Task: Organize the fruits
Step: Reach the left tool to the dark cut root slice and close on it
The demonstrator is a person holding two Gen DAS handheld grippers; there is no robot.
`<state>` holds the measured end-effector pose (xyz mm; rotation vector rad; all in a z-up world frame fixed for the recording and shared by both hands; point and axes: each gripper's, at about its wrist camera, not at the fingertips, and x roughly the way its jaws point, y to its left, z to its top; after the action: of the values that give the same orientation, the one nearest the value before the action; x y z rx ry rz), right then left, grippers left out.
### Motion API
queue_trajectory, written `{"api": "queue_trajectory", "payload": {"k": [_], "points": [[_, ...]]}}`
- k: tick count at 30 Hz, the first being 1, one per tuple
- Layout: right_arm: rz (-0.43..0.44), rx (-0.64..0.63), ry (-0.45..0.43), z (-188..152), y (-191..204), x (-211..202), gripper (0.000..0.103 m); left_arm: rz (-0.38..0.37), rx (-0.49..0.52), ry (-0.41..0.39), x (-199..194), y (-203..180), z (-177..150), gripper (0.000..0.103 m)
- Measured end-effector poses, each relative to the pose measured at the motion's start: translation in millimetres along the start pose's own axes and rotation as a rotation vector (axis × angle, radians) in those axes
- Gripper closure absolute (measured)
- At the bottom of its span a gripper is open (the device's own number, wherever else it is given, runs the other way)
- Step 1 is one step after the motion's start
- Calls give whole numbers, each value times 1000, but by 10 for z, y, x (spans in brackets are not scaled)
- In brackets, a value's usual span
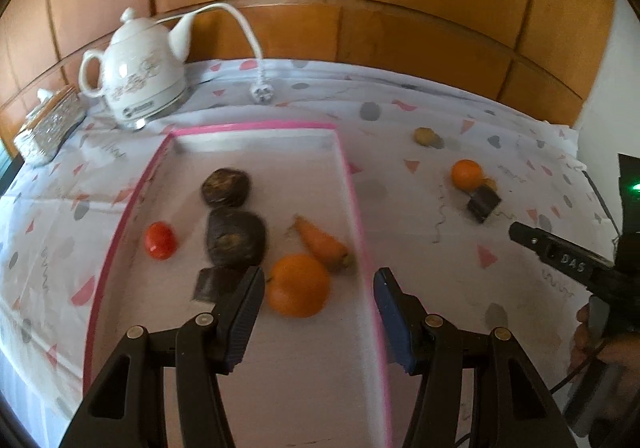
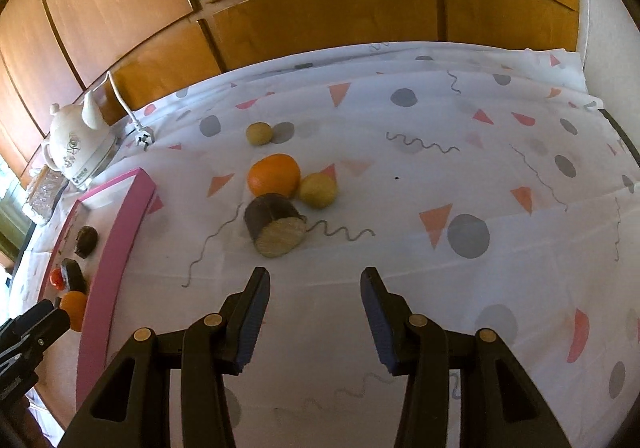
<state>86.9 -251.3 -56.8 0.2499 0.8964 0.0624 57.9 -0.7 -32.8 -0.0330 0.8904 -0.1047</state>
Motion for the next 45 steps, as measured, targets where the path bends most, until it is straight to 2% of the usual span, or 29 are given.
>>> {"api": "queue_trajectory", "payload": {"k": [6, 9, 14, 22, 35, 39, 45], "points": [[-47, 3, -15, 0, -108, -43, 55, -74, 81, -12, 80, -352, 134, 46], [-65, 13, -16, 2, -166, -39, 55, -138, 118, 6, 192, -540, 186, 46], [-92, 9, -20, 8, -242, -31, 55, -184, 138, 44, 382, -744, 245, 49], [-105, 27, -19, 16, -379, -4, 55, -207, 138, 76, 573, -858, 257, 50], [-113, 22, -28, 28, -484, 37, 55, -273, 184, 54, 768, -1154, 433, 50], [-114, 32, -30, 48, -535, 55, 55, -288, 230, 27, 805, -1291, 484, 50], [-101, 33, -30, 98, -563, 105, 55, -299, 257, 28, 952, -1414, 525, 50]]}}
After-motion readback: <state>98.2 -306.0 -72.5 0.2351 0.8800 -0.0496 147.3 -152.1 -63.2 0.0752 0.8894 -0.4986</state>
